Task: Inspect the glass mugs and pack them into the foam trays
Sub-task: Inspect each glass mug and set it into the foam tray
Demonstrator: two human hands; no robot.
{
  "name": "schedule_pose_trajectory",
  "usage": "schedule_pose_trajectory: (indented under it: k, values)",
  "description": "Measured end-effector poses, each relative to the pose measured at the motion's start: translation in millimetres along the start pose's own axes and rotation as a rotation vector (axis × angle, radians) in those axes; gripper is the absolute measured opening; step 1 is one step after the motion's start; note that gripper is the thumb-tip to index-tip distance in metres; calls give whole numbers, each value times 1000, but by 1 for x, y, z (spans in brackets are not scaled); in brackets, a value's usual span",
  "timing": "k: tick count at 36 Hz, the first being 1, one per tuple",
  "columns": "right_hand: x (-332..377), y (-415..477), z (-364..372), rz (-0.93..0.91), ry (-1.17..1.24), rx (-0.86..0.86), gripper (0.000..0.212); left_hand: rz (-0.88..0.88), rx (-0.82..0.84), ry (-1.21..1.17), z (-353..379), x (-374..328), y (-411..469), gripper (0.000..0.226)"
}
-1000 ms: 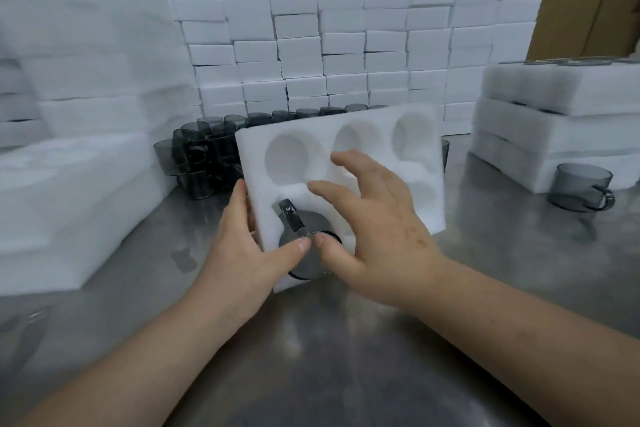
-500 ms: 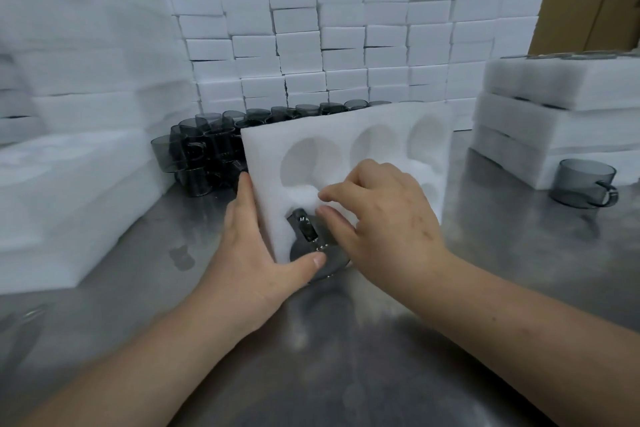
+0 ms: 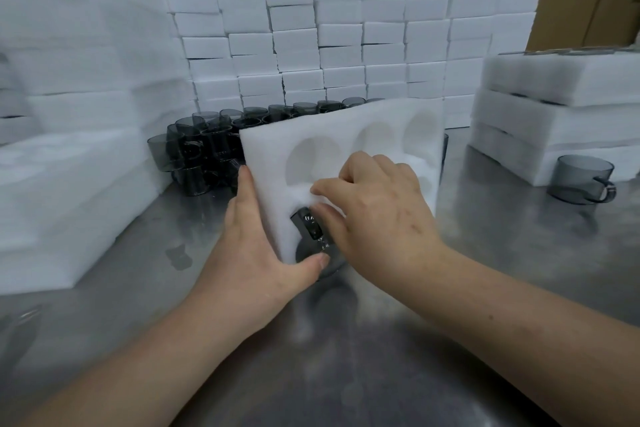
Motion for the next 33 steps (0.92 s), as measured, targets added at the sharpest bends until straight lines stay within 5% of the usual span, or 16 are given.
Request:
schedule_pose_trajectory:
  k: [5, 12, 16, 20, 24, 28, 33]
  values:
    - [4, 1, -3, -7, -69, -53, 3, -13, -8, 27, 0, -1, 2, 123]
    - [-1, 5, 1, 2, -73, 36, 18, -26, 7, 35, 0, 1, 1, 127]
    - [-11, 6, -11, 26, 94, -69, 9, -84, -21, -193, 0, 9, 4, 130]
    - [-6, -1, -9, 42, 241, 89, 34, -102, -102, -330, -6, 15, 9, 88]
    - [8, -12, 19, 41, 212, 388, 63, -137, -90, -414, -6, 19, 11, 76]
    - [8, -15, 24, 47, 216, 371, 70, -156, -78, -492, -5, 23, 11, 81]
    - [11, -17, 25, 120, 280, 334, 70, -131, -78, -496, -6, 25, 13, 50]
Point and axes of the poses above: each hand's wrist, its own y-axis towards the middle knuckle, its own z-axis out of the palm, x = y × z, the point moved 6 cm from there along y, towards the middle knuckle, and after that the axes turned 2 degrees about -z, right-handed, at the moved point
